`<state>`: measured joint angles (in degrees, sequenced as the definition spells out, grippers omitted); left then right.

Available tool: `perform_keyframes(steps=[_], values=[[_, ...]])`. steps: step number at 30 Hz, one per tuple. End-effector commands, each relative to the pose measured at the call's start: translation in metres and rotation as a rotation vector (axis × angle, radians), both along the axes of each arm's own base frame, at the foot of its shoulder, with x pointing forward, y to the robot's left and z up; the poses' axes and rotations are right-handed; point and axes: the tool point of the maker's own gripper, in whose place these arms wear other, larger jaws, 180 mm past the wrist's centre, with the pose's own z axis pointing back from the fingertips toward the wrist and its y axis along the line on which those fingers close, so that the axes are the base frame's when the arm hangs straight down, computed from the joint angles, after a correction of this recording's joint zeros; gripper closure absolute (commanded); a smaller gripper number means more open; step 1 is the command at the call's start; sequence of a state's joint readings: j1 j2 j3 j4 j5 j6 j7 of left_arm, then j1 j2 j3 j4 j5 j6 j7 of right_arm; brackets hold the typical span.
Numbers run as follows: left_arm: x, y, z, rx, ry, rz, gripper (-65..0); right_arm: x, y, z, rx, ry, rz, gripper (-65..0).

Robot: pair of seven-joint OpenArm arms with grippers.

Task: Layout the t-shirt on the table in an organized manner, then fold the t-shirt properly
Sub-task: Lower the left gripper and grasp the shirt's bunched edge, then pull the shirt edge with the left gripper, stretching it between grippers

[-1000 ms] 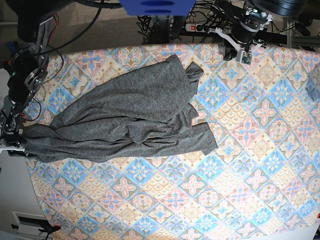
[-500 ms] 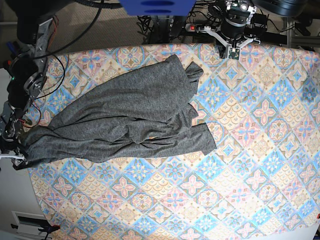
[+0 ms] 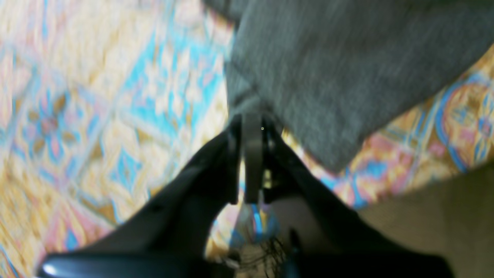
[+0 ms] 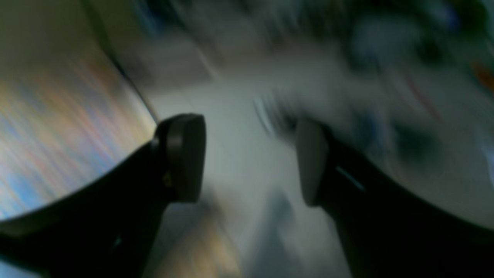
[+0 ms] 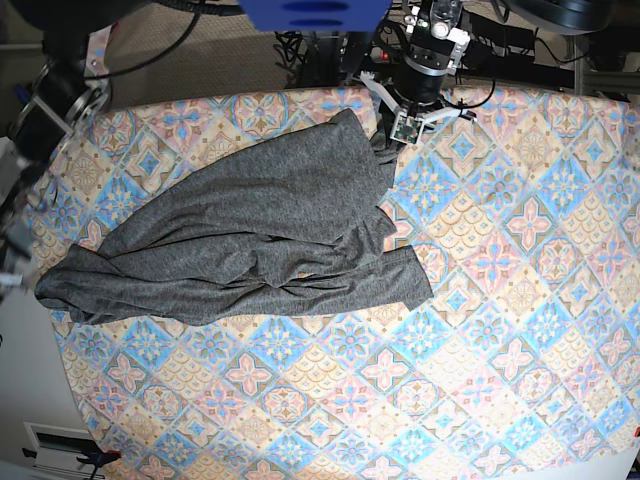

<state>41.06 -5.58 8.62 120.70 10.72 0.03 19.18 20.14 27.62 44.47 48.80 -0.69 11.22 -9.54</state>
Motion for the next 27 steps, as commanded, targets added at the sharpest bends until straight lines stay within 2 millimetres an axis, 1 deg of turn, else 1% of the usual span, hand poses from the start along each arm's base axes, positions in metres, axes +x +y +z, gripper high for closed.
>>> perform_keyframes(steps=[1,2,4,6,7,8,10,12,15,16,18,20,22,25,27], values=[[0.007,-0.001,0.010,-0.008,-0.039,0.004,-11.2,0.018,0.009,0.042,-0.058,-0.129,0.043,-35.3],[0.011,-0.002,0.012,-0.012,-0.050,0.008,-15.8,0.016,0.018,0.035,-0.057,-0.123,0.055,-35.3],[0.020,-0.005,0.018,-0.027,-0.076,0.020,-24.5,0.011,0.027,0.029,-0.064,-0.116,0.068,-35.4],[0.027,-0.009,0.023,-0.051,-0.094,0.038,-31.0,0.011,0.032,0.034,-0.077,-0.127,0.076,-35.4],[0.027,-0.010,0.023,-0.058,-0.092,0.049,-32.8,0.008,0.037,0.030,-0.079,-0.121,0.083,-35.4],[0.026,-0.009,0.022,-0.058,-0.086,0.057,-33.4,0.003,0.042,0.024,-0.078,-0.101,0.089,-35.4],[0.025,-0.009,0.017,-0.054,-0.058,0.056,-33.2,-0.007,0.046,0.020,-0.070,-0.079,0.081,-35.4],[0.029,-0.008,0.010,-0.024,-0.006,0.038,-33.2,-0.009,0.052,0.019,-0.054,-0.073,0.077,-35.4],[0.035,-0.020,0.006,-0.014,0.052,-0.006,-33.5,-0.008,0.061,0.019,-0.038,-0.061,0.081,-35.4],[0.035,-0.025,0.005,-0.016,0.067,-0.016,-33.5,-0.010,0.063,0.017,-0.034,-0.045,0.083,-35.4],[0.034,-0.031,0.004,-0.034,0.086,-0.028,-33.5,-0.021,0.065,0.010,-0.045,-0.007,0.086,-35.1],[0.033,-0.039,0.005,-0.106,0.103,-0.035,-33.4,-0.028,0.077,0.006,-0.042,0.002,0.097,-35.1],[0.031,-0.050,0.007,-0.206,0.123,-0.044,-33.4,-0.035,0.085,0.004,-0.050,0.007,0.105,-35.1],[0.027,-0.063,0.009,-0.322,0.154,-0.052,-33.4,-0.042,0.093,-0.003,-0.043,0.016,0.110,-35.1],[0.024,-0.069,0.010,-0.383,0.174,-0.052,-33.4,-0.048,0.094,-0.006,-0.052,0.029,0.113,-35.1]])
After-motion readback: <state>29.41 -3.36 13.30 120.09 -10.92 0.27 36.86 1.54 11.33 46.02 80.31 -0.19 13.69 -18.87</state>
